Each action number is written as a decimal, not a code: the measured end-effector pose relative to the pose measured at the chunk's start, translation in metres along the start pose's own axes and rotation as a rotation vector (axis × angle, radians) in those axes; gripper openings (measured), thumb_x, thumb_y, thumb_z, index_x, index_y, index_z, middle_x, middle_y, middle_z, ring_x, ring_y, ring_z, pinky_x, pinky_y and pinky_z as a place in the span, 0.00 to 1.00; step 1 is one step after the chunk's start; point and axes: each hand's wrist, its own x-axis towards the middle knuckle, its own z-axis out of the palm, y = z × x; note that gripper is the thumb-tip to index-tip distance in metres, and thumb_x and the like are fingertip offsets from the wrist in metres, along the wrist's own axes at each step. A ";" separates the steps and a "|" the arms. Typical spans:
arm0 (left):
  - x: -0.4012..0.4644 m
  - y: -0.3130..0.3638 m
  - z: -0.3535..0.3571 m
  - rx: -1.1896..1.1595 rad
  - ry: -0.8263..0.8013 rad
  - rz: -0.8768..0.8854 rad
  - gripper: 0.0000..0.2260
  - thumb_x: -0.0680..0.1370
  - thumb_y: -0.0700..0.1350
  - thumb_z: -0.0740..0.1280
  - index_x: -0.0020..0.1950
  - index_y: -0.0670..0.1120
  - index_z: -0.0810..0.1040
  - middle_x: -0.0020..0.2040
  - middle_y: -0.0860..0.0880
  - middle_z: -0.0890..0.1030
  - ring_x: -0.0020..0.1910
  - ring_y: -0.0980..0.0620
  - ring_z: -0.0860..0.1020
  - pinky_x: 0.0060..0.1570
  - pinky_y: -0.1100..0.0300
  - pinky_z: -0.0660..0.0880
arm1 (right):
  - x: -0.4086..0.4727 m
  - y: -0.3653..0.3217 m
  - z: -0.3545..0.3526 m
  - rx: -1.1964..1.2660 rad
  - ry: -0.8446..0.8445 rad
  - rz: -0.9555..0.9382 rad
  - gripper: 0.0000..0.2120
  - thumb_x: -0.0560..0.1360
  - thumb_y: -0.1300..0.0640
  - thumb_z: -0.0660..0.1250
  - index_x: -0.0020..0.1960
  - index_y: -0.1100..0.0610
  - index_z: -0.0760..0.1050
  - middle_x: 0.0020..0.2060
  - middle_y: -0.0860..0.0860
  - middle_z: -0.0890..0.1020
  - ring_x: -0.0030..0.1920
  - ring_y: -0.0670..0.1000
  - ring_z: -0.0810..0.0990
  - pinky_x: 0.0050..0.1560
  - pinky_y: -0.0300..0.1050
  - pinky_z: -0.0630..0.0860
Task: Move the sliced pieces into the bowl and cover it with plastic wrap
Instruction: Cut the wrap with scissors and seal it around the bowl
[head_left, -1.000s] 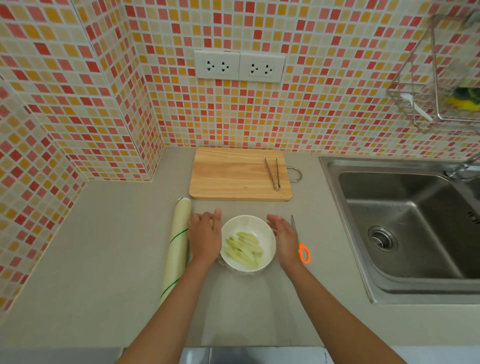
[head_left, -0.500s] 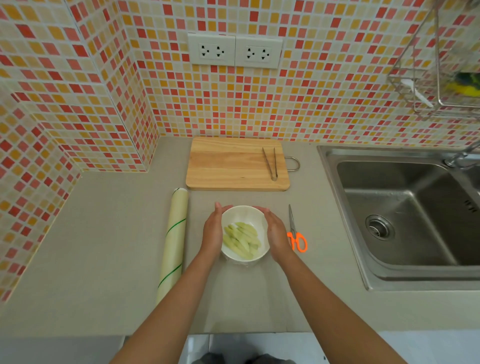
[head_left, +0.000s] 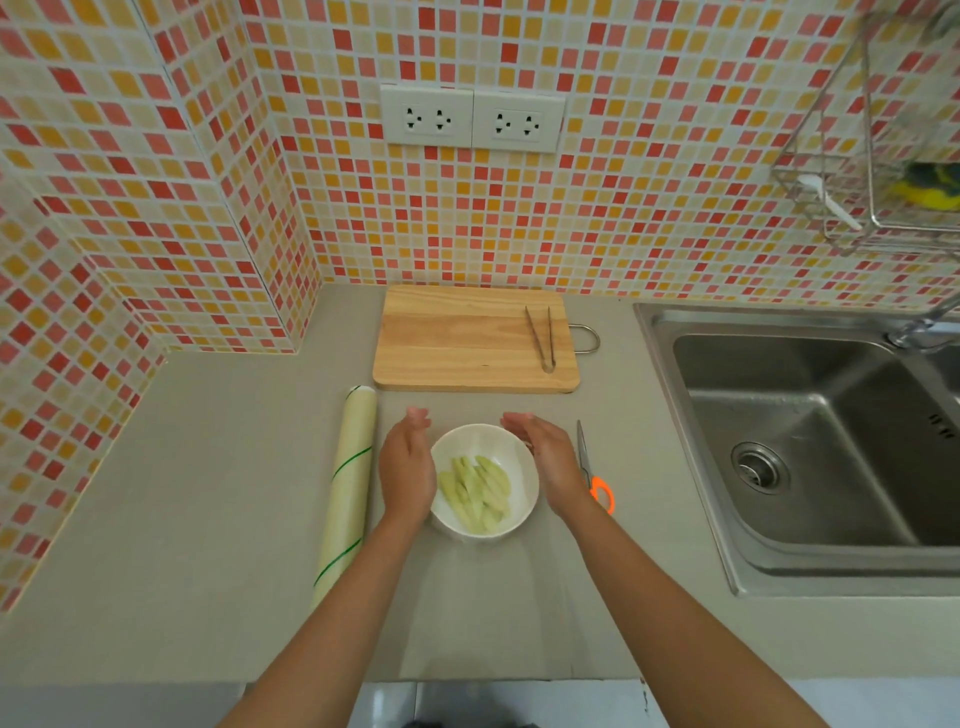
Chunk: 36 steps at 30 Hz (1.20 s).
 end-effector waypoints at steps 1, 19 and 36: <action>-0.010 -0.002 0.001 -0.059 0.036 -0.025 0.24 0.82 0.59 0.49 0.62 0.48 0.78 0.56 0.51 0.82 0.61 0.50 0.78 0.63 0.54 0.71 | 0.001 -0.001 0.002 -0.010 -0.039 0.004 0.16 0.80 0.56 0.59 0.57 0.63 0.81 0.55 0.57 0.83 0.54 0.53 0.81 0.52 0.40 0.74; 0.003 0.004 0.002 -0.052 -0.264 -0.048 0.25 0.82 0.60 0.49 0.67 0.49 0.77 0.64 0.53 0.79 0.63 0.61 0.73 0.52 0.76 0.64 | 0.002 0.010 0.003 -0.207 -0.128 0.090 0.29 0.82 0.43 0.47 0.60 0.62 0.79 0.53 0.55 0.82 0.54 0.53 0.81 0.50 0.40 0.75; -0.012 -0.017 0.009 -0.098 -0.060 -0.023 0.20 0.83 0.55 0.51 0.64 0.53 0.78 0.60 0.59 0.79 0.65 0.57 0.75 0.66 0.61 0.68 | -0.004 0.020 0.012 0.003 -0.125 0.148 0.24 0.81 0.43 0.52 0.58 0.59 0.80 0.52 0.58 0.84 0.54 0.56 0.82 0.53 0.48 0.78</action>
